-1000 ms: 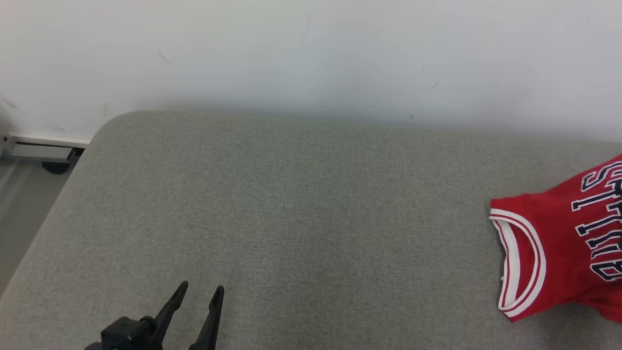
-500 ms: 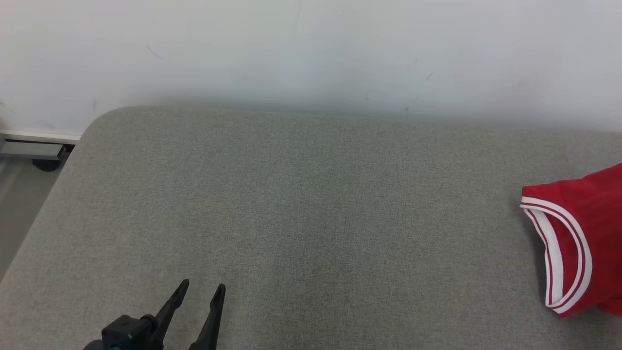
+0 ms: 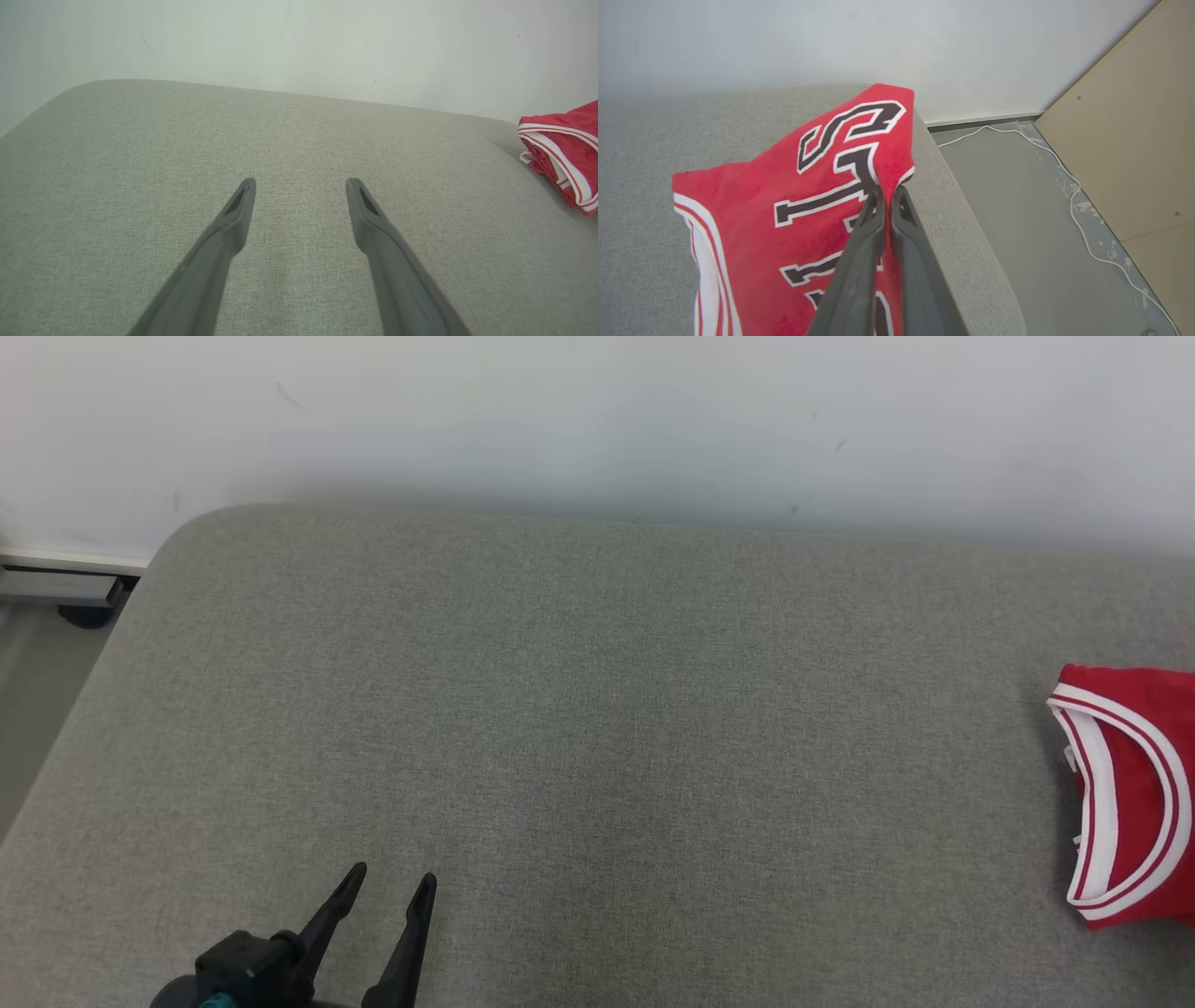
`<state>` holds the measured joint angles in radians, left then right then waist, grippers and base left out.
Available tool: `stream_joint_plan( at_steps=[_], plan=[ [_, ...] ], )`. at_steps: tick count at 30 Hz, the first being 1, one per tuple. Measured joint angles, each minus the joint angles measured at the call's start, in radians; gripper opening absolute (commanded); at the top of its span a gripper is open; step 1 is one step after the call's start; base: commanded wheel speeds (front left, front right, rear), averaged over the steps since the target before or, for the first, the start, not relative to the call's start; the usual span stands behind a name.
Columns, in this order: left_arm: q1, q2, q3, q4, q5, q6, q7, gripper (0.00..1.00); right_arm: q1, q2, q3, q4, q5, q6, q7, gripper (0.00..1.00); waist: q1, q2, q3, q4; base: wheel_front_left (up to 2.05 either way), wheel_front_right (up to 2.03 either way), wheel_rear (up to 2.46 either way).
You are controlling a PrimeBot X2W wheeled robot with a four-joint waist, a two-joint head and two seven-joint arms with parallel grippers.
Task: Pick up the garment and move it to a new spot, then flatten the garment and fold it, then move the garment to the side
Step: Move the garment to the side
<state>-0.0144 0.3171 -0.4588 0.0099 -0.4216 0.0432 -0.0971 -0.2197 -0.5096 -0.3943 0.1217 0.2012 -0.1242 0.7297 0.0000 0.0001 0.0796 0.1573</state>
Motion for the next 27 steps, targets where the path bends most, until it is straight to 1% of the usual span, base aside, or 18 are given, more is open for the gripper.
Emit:
stream_joint_plan(
  at_steps=[5, 7, 11, 14, 15, 16, 17, 20, 22, 26, 27],
  plan=[
    [-0.02, 0.001, -0.005, -0.003, 0.0, -0.001, 0.005, 1.0, -0.001, -0.026, 0.039, 0.052, -0.072, 0.0, -0.045, 0.0, 0.0001, 0.0, 0.02, 0.001, 0.0, 0.0, 0.0],
    [-0.028, 0.0, -0.009, -0.004, 0.002, -0.009, 0.01, 1.0, -0.001, -0.045, 0.055, 0.074, -0.116, 0.0, -0.063, 0.0, 0.0001, 0.0, 0.028, 0.003, 0.0, 0.0, 0.0],
    [-0.039, 0.0, -0.016, -0.007, 0.009, -0.011, 0.016, 1.0, -0.014, -0.09, 0.081, 0.123, -0.171, 0.0, -0.108, 0.0, 0.0, 0.0, 0.042, 0.008, 0.0, 0.0, 0.0],
    [-0.056, -0.004, -0.023, -0.006, 0.01, -0.018, 0.018, 1.0, -0.038, -0.115, 0.086, 0.185, -0.184, 0.0, -0.138, 0.0, 0.0001, 0.0001, 0.051, 0.016, 0.0, 0.0, 0.0],
    [-0.06, -0.005, -0.023, -0.006, 0.01, -0.018, 0.018, 1.0, -0.042, -0.119, 0.09, 0.203, -0.184, 0.0, -0.149, 0.24, 0.0001, 0.0001, 0.054, 0.019, 0.0, 0.0, 0.0],
    [-0.06, -0.005, -0.023, -0.006, 0.01, -0.018, 0.018, 1.0, -0.042, -0.119, 0.09, 0.203, -0.184, 0.0, -0.149, 0.75, 0.0001, 0.0001, 0.054, 0.019, 0.0, 0.0, 0.0],
    [-0.06, -0.005, -0.022, -0.005, 0.01, -0.017, 0.018, 1.0, -0.055, -0.121, 0.1, 0.227, -0.184, 0.0, -0.161, 1.0, 0.0, 0.0, 0.057, 0.021, 0.0, 0.0, 0.0],
    [-0.061, -0.005, -0.021, -0.002, 0.01, -0.017, 0.019, 1.0, -0.1, -0.121, 0.118, 0.277, -0.184, 0.002, -0.198, 1.0, 0.0001, 0.0001, 0.063, 0.027, 0.0, 0.0, 0.0],
    [-0.062, -0.005, -0.021, 0.001, 0.01, -0.017, 0.019, 1.0, -0.131, -0.125, 0.124, 0.308, -0.183, 0.012, -0.23, 1.0, 0.0, 0.0, 0.066, 0.029, 0.0, 0.0, 0.0],
    [-0.076, -0.01, -0.019, 0.009, 0.009, -0.017, 0.019, 1.0, -0.191, -0.127, 0.149, 0.386, -0.168, 0.042, -0.282, 1.0, 0.0001, 0.0001, 0.067, 0.03, 0.0, 0.0, 0.0],
    [-0.077, -0.01, -0.019, 0.012, 0.009, -0.017, 0.019, 1.0, -0.207, -0.127, 0.157, 0.405, -0.166, 0.054, -0.299, 1.0, 0.0002, 0.0001, 0.066, 0.03, 0.0, 0.0, 0.0]
  ],
)
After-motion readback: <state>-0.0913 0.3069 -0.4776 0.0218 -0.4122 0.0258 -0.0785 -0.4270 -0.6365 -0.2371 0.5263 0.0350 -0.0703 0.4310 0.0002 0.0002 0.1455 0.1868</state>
